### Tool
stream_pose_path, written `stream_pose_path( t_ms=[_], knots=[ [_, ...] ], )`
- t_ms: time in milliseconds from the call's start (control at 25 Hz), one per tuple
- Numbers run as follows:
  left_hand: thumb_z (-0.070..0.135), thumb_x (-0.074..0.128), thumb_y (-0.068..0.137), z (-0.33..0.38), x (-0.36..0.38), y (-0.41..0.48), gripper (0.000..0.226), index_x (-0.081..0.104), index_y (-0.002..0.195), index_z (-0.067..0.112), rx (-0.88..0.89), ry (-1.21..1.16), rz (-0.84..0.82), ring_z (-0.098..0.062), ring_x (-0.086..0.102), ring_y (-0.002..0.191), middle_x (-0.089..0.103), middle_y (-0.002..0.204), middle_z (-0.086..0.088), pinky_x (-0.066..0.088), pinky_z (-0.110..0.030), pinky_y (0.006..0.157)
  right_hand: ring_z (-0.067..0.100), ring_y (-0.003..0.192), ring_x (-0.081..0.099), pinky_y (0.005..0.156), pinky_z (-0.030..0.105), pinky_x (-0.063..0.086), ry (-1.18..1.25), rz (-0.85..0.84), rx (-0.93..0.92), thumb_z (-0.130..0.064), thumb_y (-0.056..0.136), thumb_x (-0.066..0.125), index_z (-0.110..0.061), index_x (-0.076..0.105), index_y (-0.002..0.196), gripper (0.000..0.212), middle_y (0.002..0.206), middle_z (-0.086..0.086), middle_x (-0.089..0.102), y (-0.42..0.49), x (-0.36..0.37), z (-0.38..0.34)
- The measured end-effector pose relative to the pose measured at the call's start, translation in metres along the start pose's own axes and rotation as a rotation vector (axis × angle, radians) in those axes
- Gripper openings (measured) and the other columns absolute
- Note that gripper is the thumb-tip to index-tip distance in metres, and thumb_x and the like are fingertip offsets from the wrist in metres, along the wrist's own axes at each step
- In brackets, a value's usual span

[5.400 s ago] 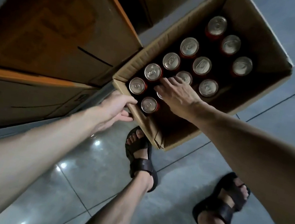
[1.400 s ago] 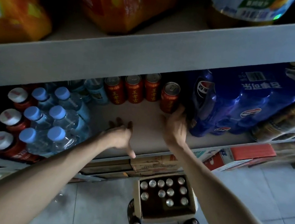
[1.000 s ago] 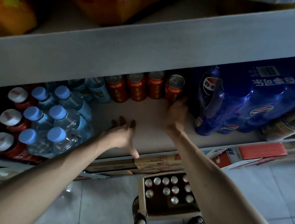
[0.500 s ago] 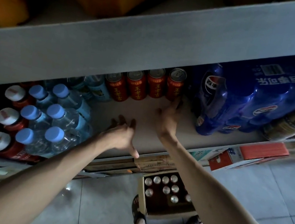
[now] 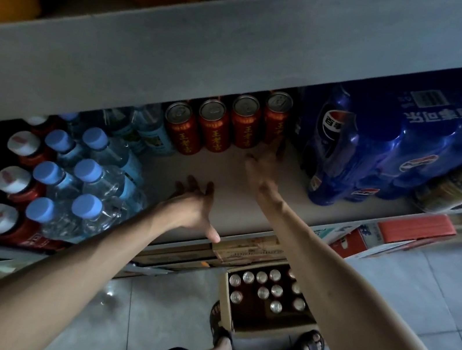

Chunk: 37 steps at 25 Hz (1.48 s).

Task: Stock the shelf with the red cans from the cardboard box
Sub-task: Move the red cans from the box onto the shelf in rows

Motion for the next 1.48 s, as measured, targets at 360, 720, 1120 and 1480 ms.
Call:
stream_pose_path(
  t_ms=[360, 720, 1120, 1480],
  knots=[
    [0.061, 0.075, 0.068, 0.007, -0.003, -0.003, 0.135, -0.015, 0.152, 0.006, -0.009, 0.017, -0.039, -0.057, 0.008, 0.141, -0.006, 0.152, -0.041, 0.020, -0.060, 0.115, 0.031, 0.116, 0.055, 0.082, 0.023, 0.037, -0.090, -0.049, 0.060, -0.012, 0.088, 0.056, -0.012, 0.027, 0.152, 0.070, 0.142, 0.014, 0.049, -0.035, -0.021, 0.005],
    [0.037, 0.077, 0.078, 0.038, -0.002, -0.048, 0.080, 0.038, 0.143, 0.010, 0.180, -0.164, 0.366, -0.034, 0.044, 0.130, 0.043, 0.143, -0.019, 0.041, -0.043, 0.106, 0.003, 0.081, 0.066, 0.068, 0.019, 0.054, -0.217, -0.035, -0.162, -0.004, 0.092, 0.055, -0.018, 0.069, 0.102, 0.022, 0.092, -0.008, 0.069, -0.155, -0.117, 0.046],
    [0.011, 0.063, 0.088, 0.140, 0.195, -0.019, 0.010, 0.068, 0.092, 0.003, 0.212, -0.486, -0.002, -0.027, 0.069, 0.085, 0.071, 0.097, -0.020, 0.055, -0.034, 0.077, 0.018, 0.075, 0.059, 0.065, 0.026, 0.039, -0.454, -0.084, 0.162, -0.021, 0.095, 0.058, -0.014, 0.073, 0.099, 0.017, 0.080, -0.002, 0.058, -0.240, -0.154, 0.244],
    [0.010, 0.053, 0.089, 0.125, 0.445, 0.198, 0.017, 0.062, 0.102, 0.004, -0.223, -0.602, -0.228, -0.040, 0.065, 0.099, 0.065, 0.108, -0.027, 0.053, -0.047, 0.089, 0.030, 0.073, 0.064, 0.058, 0.033, 0.048, -0.665, -0.219, 0.363, -0.023, 0.099, 0.044, -0.011, 0.062, 0.089, 0.023, 0.082, 0.006, 0.064, -0.204, -0.079, 0.520]
  ],
)
Point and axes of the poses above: each hand's wrist, its own y-axis towards the middle knuckle, its own x-axis out of the palm, z = x × y, the point moved 5 cm from there along y, towards the middle knuckle
